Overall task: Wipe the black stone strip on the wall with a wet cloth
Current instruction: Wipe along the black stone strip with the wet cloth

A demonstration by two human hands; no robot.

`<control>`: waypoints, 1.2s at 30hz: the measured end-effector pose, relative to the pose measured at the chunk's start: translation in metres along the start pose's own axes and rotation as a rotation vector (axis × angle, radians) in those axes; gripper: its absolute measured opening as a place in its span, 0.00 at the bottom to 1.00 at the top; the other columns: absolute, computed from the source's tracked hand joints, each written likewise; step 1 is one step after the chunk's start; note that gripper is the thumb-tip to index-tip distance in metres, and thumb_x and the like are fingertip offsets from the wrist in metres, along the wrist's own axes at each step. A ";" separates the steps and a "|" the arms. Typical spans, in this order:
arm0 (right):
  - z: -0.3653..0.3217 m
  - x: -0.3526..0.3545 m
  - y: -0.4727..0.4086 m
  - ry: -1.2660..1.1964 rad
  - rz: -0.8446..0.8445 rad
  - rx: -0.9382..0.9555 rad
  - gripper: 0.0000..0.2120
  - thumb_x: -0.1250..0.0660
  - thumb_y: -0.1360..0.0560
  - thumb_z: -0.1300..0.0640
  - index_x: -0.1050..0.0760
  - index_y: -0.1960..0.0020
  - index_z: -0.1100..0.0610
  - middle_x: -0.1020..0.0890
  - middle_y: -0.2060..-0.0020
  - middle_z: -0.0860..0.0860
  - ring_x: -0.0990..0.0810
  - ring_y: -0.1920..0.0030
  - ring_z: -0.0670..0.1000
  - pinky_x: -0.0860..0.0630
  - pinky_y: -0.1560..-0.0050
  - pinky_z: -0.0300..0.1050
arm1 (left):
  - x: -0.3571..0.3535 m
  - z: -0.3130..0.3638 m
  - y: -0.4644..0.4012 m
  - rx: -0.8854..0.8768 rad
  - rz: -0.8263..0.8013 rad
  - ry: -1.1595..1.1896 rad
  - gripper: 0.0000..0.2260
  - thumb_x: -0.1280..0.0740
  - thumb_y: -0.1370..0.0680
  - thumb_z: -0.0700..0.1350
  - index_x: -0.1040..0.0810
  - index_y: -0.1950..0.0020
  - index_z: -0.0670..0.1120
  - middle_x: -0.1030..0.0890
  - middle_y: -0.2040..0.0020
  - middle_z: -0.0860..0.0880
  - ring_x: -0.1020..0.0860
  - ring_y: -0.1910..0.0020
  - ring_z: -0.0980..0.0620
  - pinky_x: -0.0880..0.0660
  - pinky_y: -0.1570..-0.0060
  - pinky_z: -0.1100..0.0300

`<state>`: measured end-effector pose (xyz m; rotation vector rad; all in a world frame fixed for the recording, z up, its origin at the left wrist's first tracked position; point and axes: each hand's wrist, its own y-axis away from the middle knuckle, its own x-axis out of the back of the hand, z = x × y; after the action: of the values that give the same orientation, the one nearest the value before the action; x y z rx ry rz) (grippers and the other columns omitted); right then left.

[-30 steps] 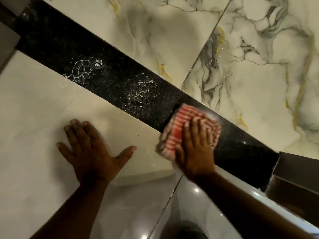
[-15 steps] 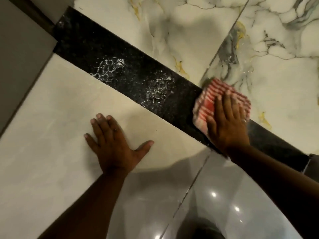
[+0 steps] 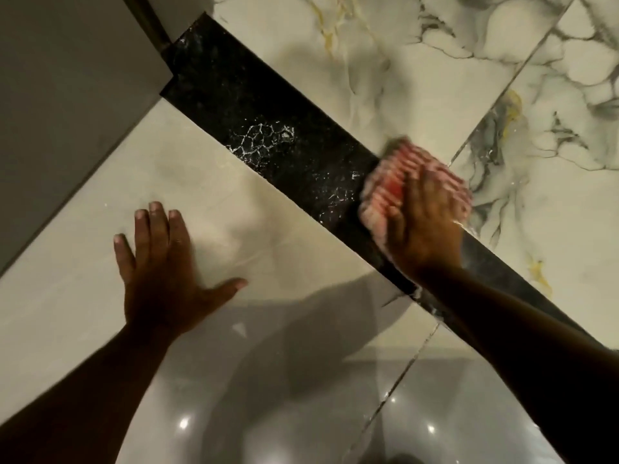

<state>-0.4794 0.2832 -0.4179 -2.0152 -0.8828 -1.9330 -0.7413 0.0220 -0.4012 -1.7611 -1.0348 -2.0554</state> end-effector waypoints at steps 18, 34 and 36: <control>-0.023 0.005 -0.011 0.007 -0.028 -0.030 0.32 0.60 0.18 0.40 0.54 0.19 0.56 0.53 0.20 0.58 0.57 0.20 0.57 0.59 0.22 0.57 | -0.006 -0.005 -0.001 -0.040 0.061 0.002 0.62 0.45 0.35 0.81 0.48 0.18 0.36 0.47 0.17 0.33 0.51 0.17 0.34 0.54 0.23 0.30; -0.077 0.009 -0.055 -0.045 -0.002 0.028 0.31 0.57 0.17 0.42 0.51 0.19 0.57 0.49 0.20 0.58 0.53 0.20 0.60 0.55 0.22 0.59 | -0.010 -0.005 0.000 -0.027 0.114 -0.028 0.62 0.45 0.34 0.83 0.48 0.18 0.36 0.48 0.17 0.34 0.50 0.17 0.35 0.54 0.22 0.31; -0.055 0.004 -0.032 -0.036 0.014 -0.087 0.31 0.57 0.17 0.41 0.54 0.19 0.57 0.51 0.20 0.59 0.54 0.20 0.59 0.53 0.22 0.62 | -0.010 -0.007 0.000 -0.038 0.114 -0.014 0.62 0.44 0.34 0.82 0.48 0.18 0.36 0.47 0.17 0.33 0.50 0.17 0.35 0.55 0.22 0.32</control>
<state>-0.5430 0.2804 -0.4158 -2.1052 -0.8045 -1.9654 -0.7442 0.0152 -0.4107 -1.8112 -0.8826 -2.0093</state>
